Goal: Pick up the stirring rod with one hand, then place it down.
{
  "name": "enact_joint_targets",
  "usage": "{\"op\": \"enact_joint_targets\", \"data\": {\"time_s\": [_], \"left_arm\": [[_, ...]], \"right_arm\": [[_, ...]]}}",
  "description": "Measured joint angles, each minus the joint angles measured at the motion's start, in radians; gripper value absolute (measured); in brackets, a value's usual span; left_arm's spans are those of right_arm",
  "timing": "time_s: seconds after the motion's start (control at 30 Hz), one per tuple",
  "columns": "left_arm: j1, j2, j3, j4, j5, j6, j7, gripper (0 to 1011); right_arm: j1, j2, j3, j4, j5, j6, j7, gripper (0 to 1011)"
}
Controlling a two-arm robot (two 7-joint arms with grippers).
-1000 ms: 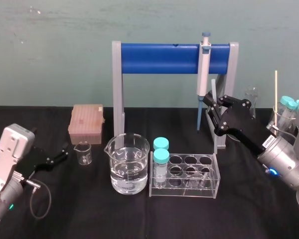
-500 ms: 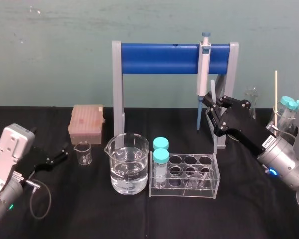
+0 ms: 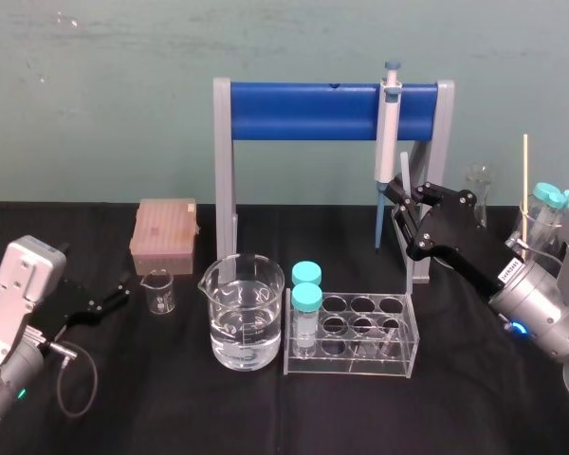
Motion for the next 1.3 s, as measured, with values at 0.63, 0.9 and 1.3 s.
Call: {"op": "enact_joint_targets", "data": {"time_s": [0.63, 0.9, 1.3], "left_arm": [[0.000, 0.000, 0.000, 0.000, 0.000, 0.000, 0.000, 1000], [0.000, 0.000, 0.000, 0.000, 0.000, 0.000, 0.000, 1000], [0.000, 0.000, 0.000, 0.000, 0.000, 0.000, 0.000, 1000]], "right_arm": [[0.000, 0.000, 0.000, 0.000, 0.000, 0.000, 0.000, 68], [0.000, 0.000, 0.000, 0.000, 0.000, 0.000, 0.000, 68], [0.000, 0.000, 0.000, 0.000, 0.000, 0.000, 0.000, 67]]}}
